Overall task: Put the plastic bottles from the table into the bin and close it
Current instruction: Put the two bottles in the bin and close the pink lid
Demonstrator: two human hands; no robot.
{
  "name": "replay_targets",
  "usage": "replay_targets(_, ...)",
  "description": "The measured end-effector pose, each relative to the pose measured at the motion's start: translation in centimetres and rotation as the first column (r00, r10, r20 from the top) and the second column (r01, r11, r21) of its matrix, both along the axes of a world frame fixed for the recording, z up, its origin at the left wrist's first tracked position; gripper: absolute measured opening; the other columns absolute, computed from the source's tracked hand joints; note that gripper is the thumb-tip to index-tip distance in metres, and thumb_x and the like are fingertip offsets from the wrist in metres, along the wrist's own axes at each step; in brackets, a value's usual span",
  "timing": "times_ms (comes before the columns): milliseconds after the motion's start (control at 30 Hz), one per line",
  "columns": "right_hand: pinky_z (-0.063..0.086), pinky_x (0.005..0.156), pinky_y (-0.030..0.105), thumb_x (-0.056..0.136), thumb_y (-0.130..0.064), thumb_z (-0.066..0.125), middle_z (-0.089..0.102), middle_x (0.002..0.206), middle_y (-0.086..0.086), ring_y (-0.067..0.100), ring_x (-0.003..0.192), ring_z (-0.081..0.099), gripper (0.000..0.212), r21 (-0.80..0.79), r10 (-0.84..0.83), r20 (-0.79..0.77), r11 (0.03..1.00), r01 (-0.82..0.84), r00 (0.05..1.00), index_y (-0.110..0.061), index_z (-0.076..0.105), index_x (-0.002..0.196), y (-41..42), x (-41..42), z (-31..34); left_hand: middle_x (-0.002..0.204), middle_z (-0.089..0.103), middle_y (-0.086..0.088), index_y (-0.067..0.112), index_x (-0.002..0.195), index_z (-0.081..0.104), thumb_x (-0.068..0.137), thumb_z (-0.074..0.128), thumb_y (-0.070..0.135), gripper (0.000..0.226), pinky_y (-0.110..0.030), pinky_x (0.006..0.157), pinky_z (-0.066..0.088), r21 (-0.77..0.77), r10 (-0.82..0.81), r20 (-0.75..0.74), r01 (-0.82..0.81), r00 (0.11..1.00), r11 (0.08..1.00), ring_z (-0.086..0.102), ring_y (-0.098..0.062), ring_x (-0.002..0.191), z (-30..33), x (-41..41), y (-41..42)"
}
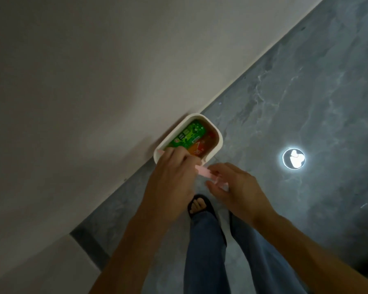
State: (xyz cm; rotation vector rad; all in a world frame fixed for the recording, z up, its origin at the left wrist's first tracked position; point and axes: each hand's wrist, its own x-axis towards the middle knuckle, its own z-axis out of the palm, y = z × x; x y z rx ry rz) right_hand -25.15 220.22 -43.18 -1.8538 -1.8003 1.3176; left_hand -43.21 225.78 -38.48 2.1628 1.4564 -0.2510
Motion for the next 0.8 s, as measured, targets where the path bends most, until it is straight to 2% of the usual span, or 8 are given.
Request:
replay_targets(100, 0.048, 0.065, 0.009, 0.097, -0.042, 0.056, 0.063, 0.09, -0.019, -0.006, 0.081, 0.06, 0.017, -0.102, -0.206, -0.129, 0.976, 0.194, 0.97, -0.034, 0.063, 0.11, 0.4, -2.4, -1.3, 0.144, 0.051, -0.009, 0.013, 0.142, 0.056, 0.095, 0.053, 0.024, 0.049, -0.045, 0.104, 0.054, 0.093, 0.058, 0.078, -0.065, 0.995, 0.994, 0.047, -0.026, 0.136, -1.5, -0.1, 0.5)
replay_targets(200, 0.058, 0.066, 0.018, 0.098, -0.044, 0.054, 0.068, 0.092, -0.009, 0.007, 0.084, 0.068, 0.015, -0.274, -0.461, -0.25, 0.877, 0.394, 0.852, -0.034, 0.063, 0.103, 0.7, -4.2, -2.8, 0.163, 0.034, -0.017, 0.008, 0.154, 0.039, 0.098, 0.043, 0.027, 0.059, -0.055, 0.117, 0.041, 0.186, 0.063, 0.072, -0.076, 0.995, 0.98, 0.03, -0.034, 0.153, -3.9, -0.1, 0.4)
replay_targets(267, 0.063, 0.08, 0.036, 0.099, -0.036, 0.055, 0.069, 0.1, 0.008, 0.024, 0.093, 0.071, 0.02, -0.439, -0.65, -0.296, 0.743, 0.505, 0.7, -0.021, 0.065, 0.108, 1.0, -5.2, -4.2, 0.162, 0.036, -0.02, 0.003, 0.155, 0.038, 0.099, 0.041, 0.028, 0.061, -0.054, 0.122, 0.033, 0.2, 0.055, 0.087, -0.071, 0.995, 0.977, 0.03, -0.037, 0.153, -6.0, -0.4, -0.2)
replay_targets(300, 0.061, 0.086, 0.043, 0.1, -0.032, 0.056, 0.07, 0.105, 0.014, 0.029, 0.097, 0.071, 0.021, -0.526, -0.739, -0.303, 0.656, 0.541, 0.601, -0.016, 0.065, 0.11, 1.2, -5.5, -4.8, 0.162, 0.038, -0.021, 0.002, 0.155, 0.04, 0.098, 0.044, 0.027, 0.061, -0.055, 0.121, 0.034, 0.187, 0.064, 0.091, -0.08, 0.994, 0.979, 0.032, -0.038, 0.152, -7.2, -0.7, -0.6)
replay_targets(400, 0.059, 0.092, 0.039, 0.1, -0.029, 0.056, 0.073, 0.112, 0.009, 0.023, 0.103, 0.072, 0.025, -0.722, -0.912, -0.265, 0.404, 0.562, 0.314, -0.013, 0.065, 0.115, 1.8, -6.2, -6.8, 0.168, 0.026, -0.014, 0.008, 0.16, 0.031, 0.1, 0.045, 0.029, 0.065, -0.055, 0.115, 0.043, 0.036, 0.163, 0.063, -0.165, 0.985, 0.986, 0.02, -0.031, 0.158, -10.4, -1.6, -2.1)
replay_targets(467, 0.06, 0.092, 0.037, 0.101, -0.029, 0.055, 0.072, 0.115, 0.008, 0.023, 0.106, 0.071, 0.026, -0.767, -0.947, -0.24, 0.32, 0.556, 0.214, -0.014, 0.066, 0.119, 2.0, -6.6, -8.2, 0.171, 0.02, -0.008, 0.01, 0.162, 0.026, 0.101, 0.041, 0.033, 0.067, -0.053, 0.118, 0.04, -0.021, 0.214, 0.024, -0.213, 0.977, 0.977, 0.009, -0.027, 0.16, -12.6, -2.2, -3.0)
replay_targets(633, 0.059, 0.093, 0.037, 0.1, -0.025, 0.056, 0.07, 0.116, 0.011, 0.025, 0.109, 0.069, 0.024, -0.787, -0.975, -0.171, 0.223, 0.576, 0.143, -0.013, 0.068, 0.117, 1.8, -7.3, -10.8, 0.172, 0.009, -0.011, 0.01, 0.163, 0.023, 0.104, 0.053, 0.031, 0.07, -0.054, 0.123, 0.032, -0.06, 0.258, -0.024, -0.259, 0.966, 0.964, -0.003, -0.032, 0.16, -16.2, -2.6, -4.3)
replay_targets(800, 0.06, 0.079, 0.024, 0.1, -0.023, 0.057, 0.07, 0.113, 0.012, 0.023, 0.103, 0.071, 0.026, -0.731, -0.966, -0.123, 0.242, 0.638, 0.226, -0.011, 0.068, 0.12, 1.0, -7.4, -12.4, 0.172, -0.004, -0.017, 0.012, 0.164, 0.017, 0.105, 0.049, 0.032, 0.07, -0.051, 0.126, 0.027, -0.083, 0.28, -0.072, -0.286, 0.957, 0.955, -0.01, -0.034, 0.159, -17.7, -2.4, -4.9)
